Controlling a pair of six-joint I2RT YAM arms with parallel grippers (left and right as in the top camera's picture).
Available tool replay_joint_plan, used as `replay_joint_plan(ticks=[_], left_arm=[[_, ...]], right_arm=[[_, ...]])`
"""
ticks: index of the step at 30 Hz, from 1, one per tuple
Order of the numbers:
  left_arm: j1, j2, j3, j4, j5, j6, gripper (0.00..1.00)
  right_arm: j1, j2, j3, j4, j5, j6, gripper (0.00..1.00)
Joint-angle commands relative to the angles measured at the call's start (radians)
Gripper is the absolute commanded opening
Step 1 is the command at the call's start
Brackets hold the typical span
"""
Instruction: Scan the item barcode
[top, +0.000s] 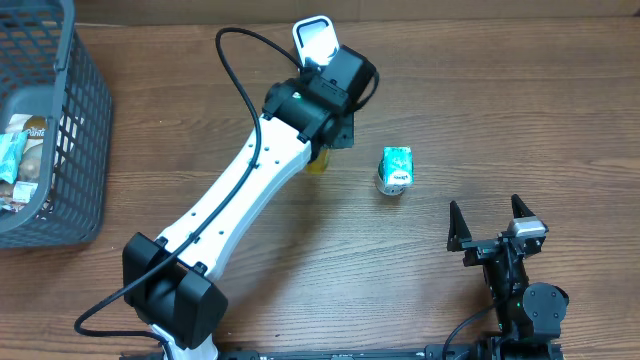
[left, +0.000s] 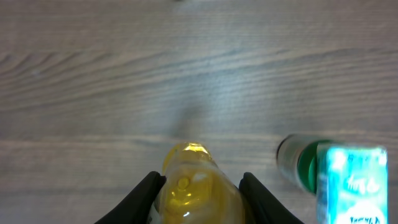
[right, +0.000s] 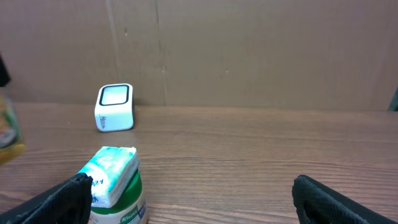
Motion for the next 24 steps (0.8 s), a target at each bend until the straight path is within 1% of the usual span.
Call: replay_joint_plan(ticks=[1, 5, 9, 12, 19, 24], left_arm=[[0.005, -0.042, -0.057, 0.081, 0.051, 0.055, 0.29], [0.005, -0.042, -0.142, 0.199, 0.059, 0.028, 0.31], [0.005, -0.042, -0.227, 0.287, 0.061, 0.019, 0.31], [0.005, -0.042, -0.239, 0.306, 0.058, 0.013, 0.31], [-0.039, -0.042, -0.246, 0.366, -0.043, 0.009, 0.3], [-0.075, -0.041, -0.288, 0.397, -0.116, -0.002, 0.3]], right_arm=[[-0.002, -0.009, -0.011, 0.002, 0.01, -0.001, 1.0], [-0.002, -0.009, -0.011, 0.002, 0.01, -0.002, 1.0], [-0.002, -0.009, -0.011, 0.002, 0.01, -0.001, 1.0], [-0.002, -0.009, -0.011, 0.002, 0.01, -0.001, 1.0], [-0.002, -0.009, -0.011, 0.002, 0.01, -0.001, 1.0], [-0.002, -0.009, -0.011, 0.002, 0.01, -0.001, 1.0]])
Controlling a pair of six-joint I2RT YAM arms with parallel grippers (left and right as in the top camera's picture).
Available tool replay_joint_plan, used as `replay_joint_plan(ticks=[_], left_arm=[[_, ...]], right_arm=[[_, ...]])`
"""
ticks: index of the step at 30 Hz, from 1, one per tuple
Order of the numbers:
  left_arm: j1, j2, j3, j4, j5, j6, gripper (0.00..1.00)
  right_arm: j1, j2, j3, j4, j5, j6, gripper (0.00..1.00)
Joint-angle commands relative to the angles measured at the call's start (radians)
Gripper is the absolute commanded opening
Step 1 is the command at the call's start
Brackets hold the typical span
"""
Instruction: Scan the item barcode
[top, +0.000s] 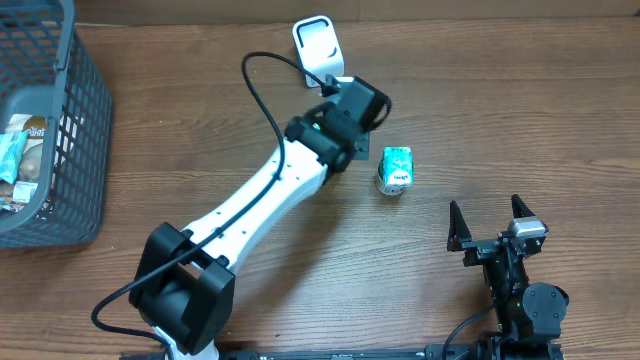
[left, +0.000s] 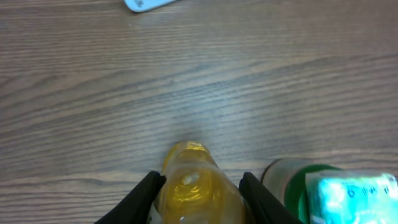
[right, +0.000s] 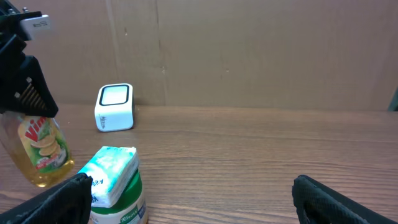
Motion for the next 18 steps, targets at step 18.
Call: replay_joint_plan(ticks=[18], left_arm=[[0.01, -0.035, -0.12, 0.075, -0.064, -0.192, 0.27]], right_arm=[[-0.002, -0.009, -0.011, 0.003, 0.009, -0.001, 1.0]])
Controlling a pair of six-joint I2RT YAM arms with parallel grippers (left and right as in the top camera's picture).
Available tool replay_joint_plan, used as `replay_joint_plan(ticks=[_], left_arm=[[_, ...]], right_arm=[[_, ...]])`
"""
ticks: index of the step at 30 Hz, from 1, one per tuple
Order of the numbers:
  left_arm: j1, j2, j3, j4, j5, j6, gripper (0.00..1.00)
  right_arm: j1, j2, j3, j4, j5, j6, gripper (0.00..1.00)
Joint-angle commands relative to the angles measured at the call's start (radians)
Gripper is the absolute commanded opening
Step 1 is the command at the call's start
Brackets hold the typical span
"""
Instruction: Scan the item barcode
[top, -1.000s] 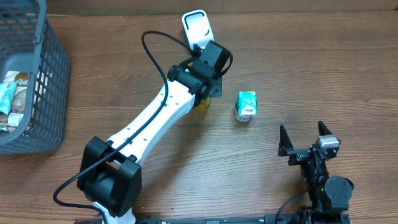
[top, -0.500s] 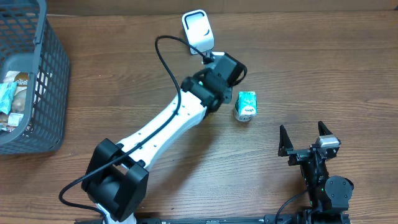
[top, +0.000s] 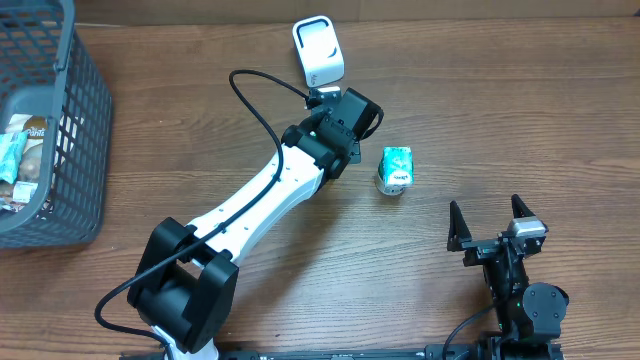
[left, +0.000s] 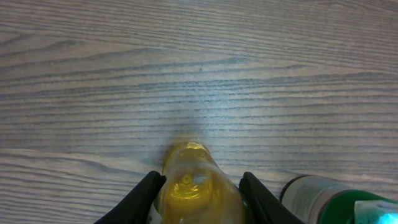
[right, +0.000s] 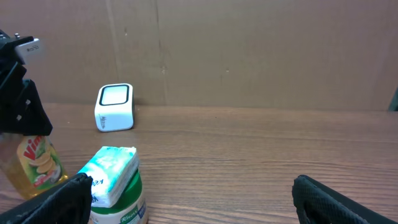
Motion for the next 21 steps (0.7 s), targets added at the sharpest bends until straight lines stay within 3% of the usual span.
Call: replay_joint_plan(ticks=[1, 13, 17, 21], left_arm=[[-0.002, -0.035, -0.023, 0.018, -0.018, -0.04, 0.27], [-0.002, -0.02, -0.024, 0.016, 0.027, -0.039, 0.33], [-0.002, -0.02, -0.024, 0.007, 0.031, -0.039, 0.59], [-0.002, -0.02, -0.024, 0.002, 0.065, -0.038, 0.74]], right_arm=[[-0.002, -0.009, -0.011, 0.003, 0.01, -0.001, 1.0], [-0.002, -0.009, -0.011, 0.003, 0.01, -0.001, 1.0], [-0.002, -0.009, -0.011, 0.003, 0.01, -0.001, 1.0], [-0.002, -0.009, -0.011, 0.003, 0.01, -0.001, 1.0]])
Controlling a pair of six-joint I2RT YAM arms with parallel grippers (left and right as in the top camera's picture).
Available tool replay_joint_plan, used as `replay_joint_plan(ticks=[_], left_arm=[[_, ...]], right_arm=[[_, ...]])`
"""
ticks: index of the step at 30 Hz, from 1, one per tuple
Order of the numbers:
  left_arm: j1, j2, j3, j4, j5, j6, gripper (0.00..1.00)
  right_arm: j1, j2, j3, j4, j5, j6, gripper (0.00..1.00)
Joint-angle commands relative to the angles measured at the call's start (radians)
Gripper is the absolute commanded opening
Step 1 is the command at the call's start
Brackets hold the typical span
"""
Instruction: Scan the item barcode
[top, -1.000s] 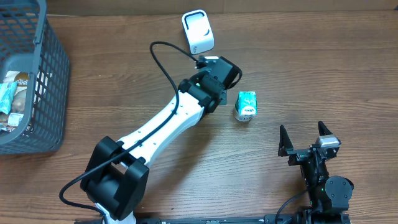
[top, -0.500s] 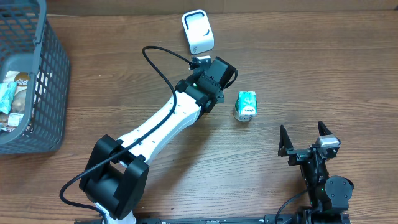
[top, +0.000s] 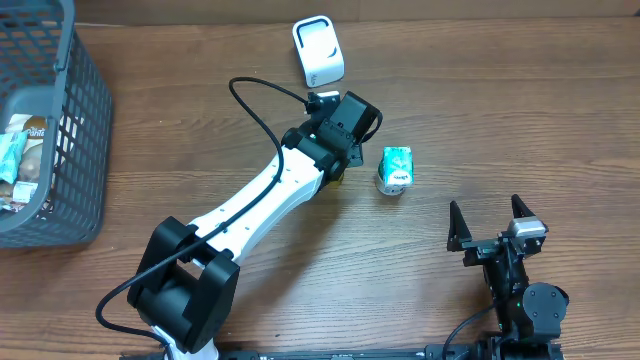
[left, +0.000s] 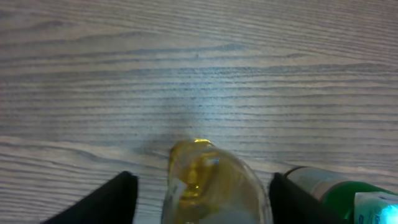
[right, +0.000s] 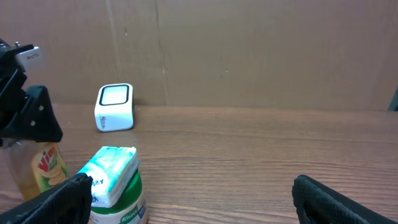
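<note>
The yellow dish-soap bottle stands upright on the wooden table, just left of a green-lidded jar. My left gripper is open, its black fingers spread wide to either side of the bottle with gaps showing. From the right wrist view the bottle sits under the left gripper's black body. The white scanner stands at the far edge. My right gripper rests open near the front edge, holding nothing.
A teal packet lies on top of the jar. A grey mesh basket with packaged goods sits at the far left. A cardboard wall backs the table behind the scanner.
My left gripper was shut on the bottle and now stands open around it, the fingers well apart from its sides. The bottle sits on the table beside the jar. The right arm is unchanged.
At first my left gripper held the bottle close by the scanner, left of the jar. Then it held the bottle nearer the jar, above the table. After that the bottle was lower, still gripped. Now it stands released beside the jar.
</note>
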Motion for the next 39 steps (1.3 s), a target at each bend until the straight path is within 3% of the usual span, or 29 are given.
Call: replay_joint_plan(ticks=[1, 5, 14, 24, 32, 39], left_arm=[[-0.002, -0.02, -0.003, -0.004, 0.026, -0.005, 0.79], [0.0, -0.021, 0.0, 0.002, 0.023, 0.02, 0.95], [0.044, -0.039, 0.16, -0.064, 0.078, 0.159, 0.96], [0.172, -0.039, 0.589, -0.336, 0.11, 0.336, 1.0], [0.377, -0.043, 0.915, -0.695, -0.154, 0.356, 1.0], [0.576, -0.045, 1.006, -0.759, -0.378, 0.435, 0.99]], right_arm=[[-0.002, -0.009, -0.011, 0.003, 0.01, -0.001, 1.0], [-0.002, -0.009, -0.011, 0.003, 0.01, -0.001, 1.0], [-0.002, -0.009, -0.011, 0.003, 0.01, -0.001, 1.0], [-0.002, -0.009, -0.011, 0.003, 0.01, -0.001, 1.0], [-0.002, -0.009, -0.011, 0.003, 0.01, -0.001, 1.0], [-0.002, -0.009, -0.011, 0.003, 0.01, -0.001, 1.0]])
